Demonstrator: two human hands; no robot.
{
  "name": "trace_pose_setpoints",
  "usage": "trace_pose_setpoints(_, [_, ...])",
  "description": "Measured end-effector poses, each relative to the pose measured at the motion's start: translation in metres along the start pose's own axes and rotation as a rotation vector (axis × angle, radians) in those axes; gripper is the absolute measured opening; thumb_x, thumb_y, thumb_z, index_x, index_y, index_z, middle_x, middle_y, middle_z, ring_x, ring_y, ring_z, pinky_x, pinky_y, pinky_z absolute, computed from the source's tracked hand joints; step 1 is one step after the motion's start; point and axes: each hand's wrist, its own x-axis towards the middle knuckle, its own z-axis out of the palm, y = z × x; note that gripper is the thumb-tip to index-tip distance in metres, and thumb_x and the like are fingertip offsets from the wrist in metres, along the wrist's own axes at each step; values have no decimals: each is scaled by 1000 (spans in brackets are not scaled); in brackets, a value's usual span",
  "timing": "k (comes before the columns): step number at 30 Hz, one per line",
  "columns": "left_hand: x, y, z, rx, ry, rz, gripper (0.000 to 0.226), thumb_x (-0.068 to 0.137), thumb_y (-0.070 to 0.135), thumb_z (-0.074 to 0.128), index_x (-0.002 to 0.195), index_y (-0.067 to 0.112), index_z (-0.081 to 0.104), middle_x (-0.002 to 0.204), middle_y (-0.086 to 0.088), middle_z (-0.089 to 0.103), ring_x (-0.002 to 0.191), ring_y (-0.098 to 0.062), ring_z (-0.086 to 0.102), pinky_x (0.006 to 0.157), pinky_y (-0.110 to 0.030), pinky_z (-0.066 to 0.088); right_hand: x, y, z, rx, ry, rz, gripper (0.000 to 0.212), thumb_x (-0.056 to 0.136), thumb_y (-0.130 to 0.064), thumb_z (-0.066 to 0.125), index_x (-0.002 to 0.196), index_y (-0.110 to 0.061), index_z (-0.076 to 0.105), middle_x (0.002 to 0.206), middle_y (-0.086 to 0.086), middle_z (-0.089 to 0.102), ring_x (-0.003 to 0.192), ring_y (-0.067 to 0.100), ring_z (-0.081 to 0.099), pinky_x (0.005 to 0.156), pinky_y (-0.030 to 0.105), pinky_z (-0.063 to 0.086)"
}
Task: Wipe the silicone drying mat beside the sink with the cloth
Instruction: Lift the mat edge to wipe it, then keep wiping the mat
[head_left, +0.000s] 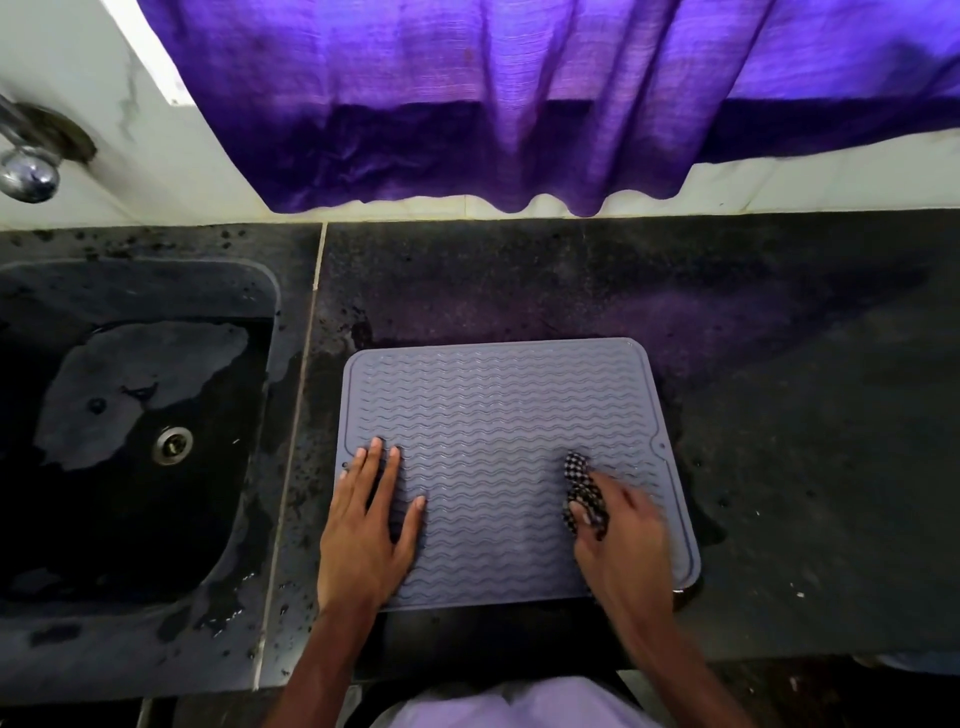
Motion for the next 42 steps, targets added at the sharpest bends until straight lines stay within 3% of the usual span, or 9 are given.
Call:
trace_pose_setpoints(6, [3,-2,-3,-147,-13,-4,59,107,43,26,154,10,37,163,-2,32,152,-17,25,121,-49,27,-18,-50,34,97,-55,-64,50,70,-19,69,119,-16,64,101,9,62,81,31,63,72,38,55])
trace_pose_setpoints(10, [1,0,-13,-484,75,-116,57,106,40,25,153,11,38,158,6,39,148,-12,34,121,-42,28,-26,-90,61,98,-154,-117,49,74,-28,62,122,-21,60,106,5,59,88,29,63,77,40,55])
trace_pose_setpoints(16, [2,-10,-24,-1044,160,-255,63,103,60,30,154,23,36,151,-6,51,142,-25,45,120,-47,31,-32,-143,90,142,-261,-234,40,82,-34,60,121,-23,59,108,4,60,95,26,61,83,38,51])
trace_pose_setpoints(18, [2,-13,-27,-1058,156,-269,68,102,61,30,155,18,34,149,-6,53,141,-26,46,119,-49,32,-24,-152,89,229,-313,-225,34,83,-39,61,113,-22,64,105,1,67,98,23,62,86,35,49])
trace_pose_setpoints(21, [3,-14,-29,-1071,177,-281,69,101,63,34,152,16,39,146,-6,57,138,-26,50,118,-47,36,-5,-139,61,297,-210,-136,33,85,-41,68,113,-25,68,100,-7,72,89,13,65,82,29,52])
trace_pose_setpoints(25, [8,-7,-31,-971,214,-298,44,103,48,40,140,27,52,142,2,59,134,-18,54,115,-43,41,30,-75,0,162,-16,11,45,84,-29,73,128,-24,61,102,-7,70,85,5,62,73,13,46])
trace_pose_setpoints(31, [20,-8,-27,-733,161,-214,49,104,35,37,140,7,55,144,-1,56,136,-15,50,115,-38,38,61,2,-23,-162,122,149,45,90,-24,62,133,-16,54,101,23,65,90,38,60,82,42,49])
trace_pose_setpoints(36, [20,-9,-23,-632,155,-152,50,103,34,38,137,2,57,142,-5,57,134,-17,51,115,-25,35,55,-12,1,-31,146,189,45,92,-27,59,135,-16,55,112,17,65,101,33,60,88,33,45])
trace_pose_setpoints(42, [20,-12,-24,-649,175,-143,49,103,33,37,132,1,60,137,-7,61,130,-17,54,113,-31,40,23,-64,44,75,152,90,47,90,-22,67,135,-11,56,108,14,64,90,13,50,80,22,37])
